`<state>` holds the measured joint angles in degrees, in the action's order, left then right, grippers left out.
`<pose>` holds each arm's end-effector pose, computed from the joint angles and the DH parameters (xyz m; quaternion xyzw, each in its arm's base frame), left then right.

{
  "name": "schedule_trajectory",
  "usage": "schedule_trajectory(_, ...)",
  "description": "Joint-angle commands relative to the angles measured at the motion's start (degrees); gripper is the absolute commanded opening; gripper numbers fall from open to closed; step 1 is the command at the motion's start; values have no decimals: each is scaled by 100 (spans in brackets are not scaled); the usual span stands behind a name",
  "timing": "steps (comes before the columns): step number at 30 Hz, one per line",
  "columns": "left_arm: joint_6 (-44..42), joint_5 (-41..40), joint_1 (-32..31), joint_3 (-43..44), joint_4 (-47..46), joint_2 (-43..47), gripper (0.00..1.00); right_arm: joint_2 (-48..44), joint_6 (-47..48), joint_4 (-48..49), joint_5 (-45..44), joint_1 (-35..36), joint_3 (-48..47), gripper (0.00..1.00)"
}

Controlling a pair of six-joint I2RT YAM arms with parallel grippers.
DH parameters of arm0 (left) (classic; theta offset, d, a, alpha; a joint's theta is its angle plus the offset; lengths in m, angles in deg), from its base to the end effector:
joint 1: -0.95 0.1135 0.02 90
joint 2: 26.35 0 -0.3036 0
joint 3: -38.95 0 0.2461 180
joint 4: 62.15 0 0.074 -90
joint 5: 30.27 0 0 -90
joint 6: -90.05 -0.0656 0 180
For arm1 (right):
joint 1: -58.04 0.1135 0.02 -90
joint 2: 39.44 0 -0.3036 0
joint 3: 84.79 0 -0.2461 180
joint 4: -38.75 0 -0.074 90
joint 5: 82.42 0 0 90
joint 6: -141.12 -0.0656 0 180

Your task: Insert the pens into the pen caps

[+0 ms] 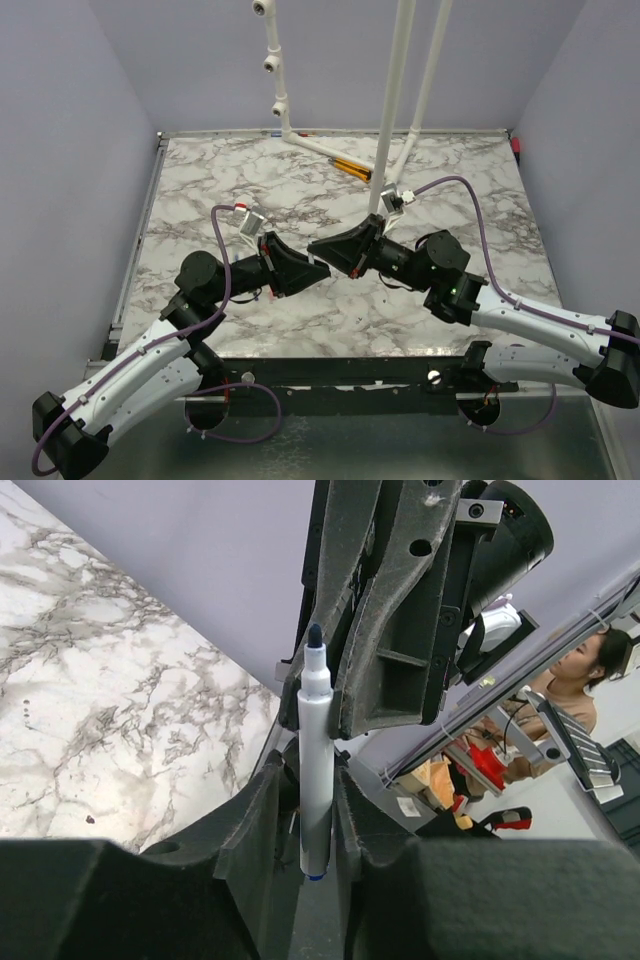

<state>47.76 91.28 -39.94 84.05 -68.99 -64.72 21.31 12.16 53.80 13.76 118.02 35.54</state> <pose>0.0929 -0.1259 0.3613 0.1778 0.6070 -0.6484 0.4237 0.1204 0.2224 0.4074 -0.1539 0.5969 0.6195 0.4860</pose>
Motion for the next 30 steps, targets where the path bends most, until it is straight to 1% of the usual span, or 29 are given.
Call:
schedule_trajectory(1,29,-31,13,-19,-140,104,32,-47,125,196,-173,78,109,0)
schedule_trajectory(5,29,-155,10,15,-112,115,37,-74,160,134,-214,113,127,0)
schedule_trajectory(9,53,-177,10,14,-111,71,36,-124,182,126,-256,149,169,0)
schedule_trajectory(11,55,-178,14,4,-111,71,30,-132,195,120,-273,162,177,0)
schedule_trajectory(12,55,-184,12,0,-111,71,26,-140,202,116,-282,167,182,1)
schedule_trajectory(15,37,-133,12,-11,-111,59,2,-153,204,118,-307,183,185,0)
schedule_trajectory(16,37,-143,10,-17,-113,64,0,-149,212,116,-316,180,186,1)
schedule_trajectory(21,37,-346,11,-64,-85,156,0,-134,249,-22,-345,180,152,1)
schedule_trajectory(22,29,-387,10,-78,-58,157,0,-126,287,-112,-368,180,132,3)
schedule_trajectory(24,-47,-464,10,-109,45,175,0,-137,364,-385,-491,180,61,16)
schedule_trajectory(27,-423,-802,11,-9,694,187,0,-221,553,-865,-733,180,-83,33)
schedule_trajectory(30,-867,-1176,13,215,1526,110,0,-226,764,-1807,-1320,180,-412,41)
